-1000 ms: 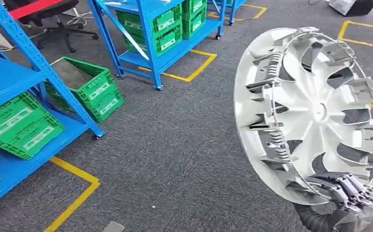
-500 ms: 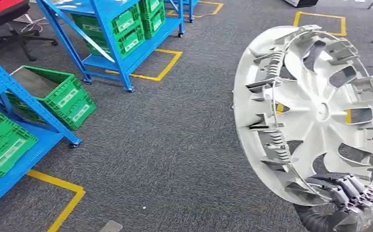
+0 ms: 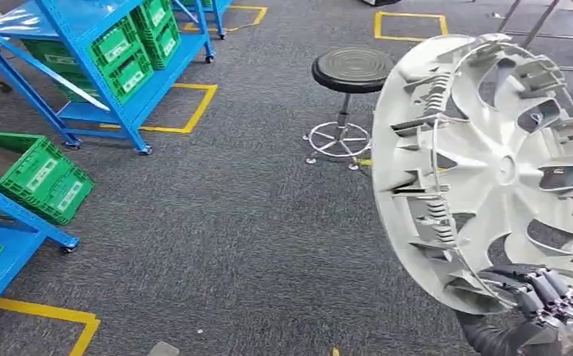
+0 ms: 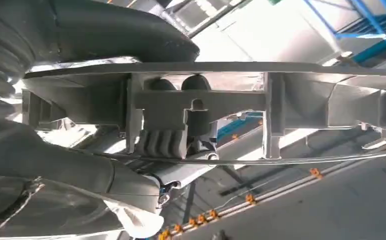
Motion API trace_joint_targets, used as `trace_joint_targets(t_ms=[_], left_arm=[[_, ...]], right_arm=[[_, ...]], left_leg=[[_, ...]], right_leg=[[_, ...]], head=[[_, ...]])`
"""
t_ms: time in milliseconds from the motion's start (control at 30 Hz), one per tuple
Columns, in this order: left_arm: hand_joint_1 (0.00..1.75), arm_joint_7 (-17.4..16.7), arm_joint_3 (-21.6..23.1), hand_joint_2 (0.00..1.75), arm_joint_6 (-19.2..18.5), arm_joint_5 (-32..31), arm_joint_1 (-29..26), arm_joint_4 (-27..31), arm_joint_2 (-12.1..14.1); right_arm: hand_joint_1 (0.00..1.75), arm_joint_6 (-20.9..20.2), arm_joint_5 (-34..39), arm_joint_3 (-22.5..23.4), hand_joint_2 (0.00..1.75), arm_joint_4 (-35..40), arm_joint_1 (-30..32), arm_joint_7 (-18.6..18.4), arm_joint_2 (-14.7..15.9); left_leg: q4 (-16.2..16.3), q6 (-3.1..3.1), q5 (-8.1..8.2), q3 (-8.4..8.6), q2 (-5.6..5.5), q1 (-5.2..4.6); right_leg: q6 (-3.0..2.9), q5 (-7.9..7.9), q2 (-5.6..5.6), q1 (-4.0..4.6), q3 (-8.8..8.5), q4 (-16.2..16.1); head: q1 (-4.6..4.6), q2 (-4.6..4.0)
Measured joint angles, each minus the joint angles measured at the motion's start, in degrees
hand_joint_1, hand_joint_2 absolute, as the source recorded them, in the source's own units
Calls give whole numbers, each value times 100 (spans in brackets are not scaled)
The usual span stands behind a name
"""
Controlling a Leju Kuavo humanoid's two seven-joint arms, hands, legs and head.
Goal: Take the parts from the cabinet and place them on the table.
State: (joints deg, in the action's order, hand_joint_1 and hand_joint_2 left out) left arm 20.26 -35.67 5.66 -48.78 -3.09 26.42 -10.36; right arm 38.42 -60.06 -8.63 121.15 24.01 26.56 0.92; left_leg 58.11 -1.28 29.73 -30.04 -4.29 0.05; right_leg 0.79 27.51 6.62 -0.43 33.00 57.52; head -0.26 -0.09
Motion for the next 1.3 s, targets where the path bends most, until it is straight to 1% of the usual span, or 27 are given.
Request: trace_joint_targets(t_ms=[67, 100, 133, 167, 233, 267, 300, 367, 400, 433, 467, 600, 633, 667, 733, 767, 800, 833, 900, 933, 967, 1067, 1100, 1167, 1200, 1267, 1300], left_arm=[[0, 46, -22, 175, 26, 9, 15, -42, 13], [0, 76, -28, 175, 39, 15, 30, -70, 11], [0, 90, -46, 175, 46, 17, 47, -87, 15], [0, 103, -61, 175, 57, 17, 50, -118, 15], [0, 107, -107, 175, 79, 24, 40, -177, 22], [0, 109, -124, 175, 96, 26, 32, -192, 22], [0, 109, -144, 175, 98, 26, 36, -210, 24], [0, 125, -159, 175, 98, 26, 57, -225, 24], [0, 131, -164, 175, 98, 26, 64, -229, 24], [0, 138, -173, 175, 98, 26, 65, -229, 28], [0, 142, -181, 175, 98, 24, 64, -238, 28], [0, 160, -194, 175, 98, 24, 92, -260, 44], [0, 168, -197, 175, 96, 17, 106, -271, 48], [0, 175, -201, 175, 96, 17, 107, -284, 50], [0, 177, -238, 175, 88, 9, 91, -326, 59], [0, 184, -256, 175, 87, -4, 76, -339, 61], [0, 190, -260, 175, 85, -26, 68, -352, 63], [0, 192, -267, 175, 85, -37, 68, -358, 66], [0, 199, -293, 175, 85, -48, 83, -363, 81], [0, 199, -299, 175, 85, -52, 83, -367, 92], [0, 201, -310, 175, 83, -52, 83, -382, 98], [0, 210, -332, 175, 81, -55, 93, -393, 100], [0, 210, -336, 175, 81, -55, 105, -393, 107], [0, 225, -343, 175, 81, -55, 120, -393, 111], [0, 225, -345, 175, 81, -55, 113, -393, 116], [0, 225, -354, 175, 81, -57, 92, -400, 125], [0, 225, -363, 175, 81, -55, 89, -406, 127]], right_arm=[[175, 0, 7, 9, 175, 4, 27, 33, -15], [175, 0, 7, 13, 175, 9, 34, 41, -15], [175, 0, 9, 17, 175, 15, 44, 50, -15], [175, 0, 11, 15, 175, 20, 12, 72, -22], [175, 0, 11, 15, 175, 20, 6, 90, -28], [175, 0, 15, 15, 175, 20, 13, 90, -31], [175, 0, 22, 18, 175, 17, 14, 90, -31], [175, 0, 35, 22, 175, 20, 17, 87, -31], [175, 0, 35, 24, 175, 20, 16, 90, -33], [175, 0, 33, 24, 175, 20, 0, 90, -35], [175, 0, 33, 24, 175, 22, -12, 90, -44], [175, 0, 15, 39, 175, 26, 22, 105, -77], [175, 0, 0, 46, 175, 26, 33, 109, -98], [175, 0, -13, 48, 175, 26, 20, 116, -116], [175, 0, -17, 52, 175, 26, 13, 140, -144], [175, 0, -17, 61, 175, 26, 17, 162, -155], [175, 0, -13, 68, 175, 26, 19, 186, -173], [175, 0, -13, 72, 175, 26, 24, 201, -186], [175, 0, -11, 89, 175, 26, 24, 234, -212], [175, 0, -11, 94, 175, 26, 23, 240, -223], [175, 0, -9, 101, 175, 26, 12, 243, -232], [175, 0, -11, 109, 175, 26, 37, 251, -243], [175, 0, -11, 114, 175, 28, 45, 251, -243], [175, 0, -9, 114, 175, 31, 33, 254, -243], [175, 0, 4, 111, 175, 31, 3, 260, -243], [175, 0, 26, 114, 175, 31, 10, 278, -243], [175, 0, 26, 114, 175, 31, 9, 278, -243]], left_leg=[[-37, -47, -32, -2, 111, -13], [-124, -93, -85, 18, 216, 51], [-152, -104, -98, 30, 276, 27], [-152, -138, -103, 25, 362, 19], [-145, -140, -100, 15, 542, -3], [-143, -145, -96, 11, 627, -8], [-143, -141, -93, 12, 700, -9], [-143, -125, -78, 25, 833, -9], [-143, -103, -63, 46, 886, -8], [-146, -76, -47, 67, 932, -27], [-110, -32, -17, 60, 979, -71], [-94, 66, 26, 64, 1166, -56], [39, 104, 150, 38, 855, -28], [352, 110, 364, -86, 652, -16], [1282, 120, 804, -494, 498, -10], [1655, 116, 902, -671, 476, -10], [1706, 107, 838, -708, 472, -10], [1520, 92, 651, -639, 464, -10], [614, 48, 93, -250, 340, -9], [175, 26, -90, -74, 106, 5], [51, 13, -36, -34, -101, 33], [29, -10, -25, -39, 56, -7], [-31, -63, -67, -33, 138, 17], [-66, -123, -98, -35, 290, 21], [-65, -131, -94, -40, 376, 14], [-62, -142, -86, -49, 553, 2], [-61, -141, -84, -50, 639, 1]], right_leg=[[78, -46, 126, -20, 34, -33], [92, -9, 127, -29, 65, 7], [110, 115, -235, 16, 162, 146], [141, 352, -447, 17, 327, 505], [189, 744, -599, -10, 744, 1424], [208, 798, -621, -24, 870, 1687], [217, 722, -638, -32, 861, 1677], [218, 290, -714, -41, 441, 913], [207, 69, -849, -38, 110, 337], [211, 106, -1147, -6, -84, -39], [133, 82, -1080, 20, -146, -70], [8, 27, -833, 5, -102, -88], [-11, 17, -788, -4, -95, -92], [-39, 15, -739, -7, -91, -92], [-78, 6, -608, 2, -84, -91], [-85, 2, -516, 11, -82, -88], [-85, 1, -433, 19, -86, -87], [-84, 1, -354, 23, -90, -80], [-81, 2, -201, 24, -103, -55], [-72, 8, -133, 20, -95, -41], [-40, 19, -67, 54, -55, 12], [71, -52, 117, -15, 38, -17], [110, -61, 168, -4, 88, -15], [134, 219, -397, 21, 279, 342], [158, 445, -530, 17, 482, 782], [204, 765, -606, -8, 864, 1594], [218, 769, -618, -21, 935, 1750]], head=[[2, 0], [5, 0], [26, 0], [74, 0], [68, 0], [61, 0], [68, 0], [70, 0], [66, 0], [72, 0], [57, 0], [57, 0], [33, 0], [20, 0], [15, 0], [15, 0], [17, 0], [13, 0], [15, 0], [13, 0], [26, 0], [20, 0], [26, 0], [66, 0], [68, 0], [66, 0], [59, 0]])
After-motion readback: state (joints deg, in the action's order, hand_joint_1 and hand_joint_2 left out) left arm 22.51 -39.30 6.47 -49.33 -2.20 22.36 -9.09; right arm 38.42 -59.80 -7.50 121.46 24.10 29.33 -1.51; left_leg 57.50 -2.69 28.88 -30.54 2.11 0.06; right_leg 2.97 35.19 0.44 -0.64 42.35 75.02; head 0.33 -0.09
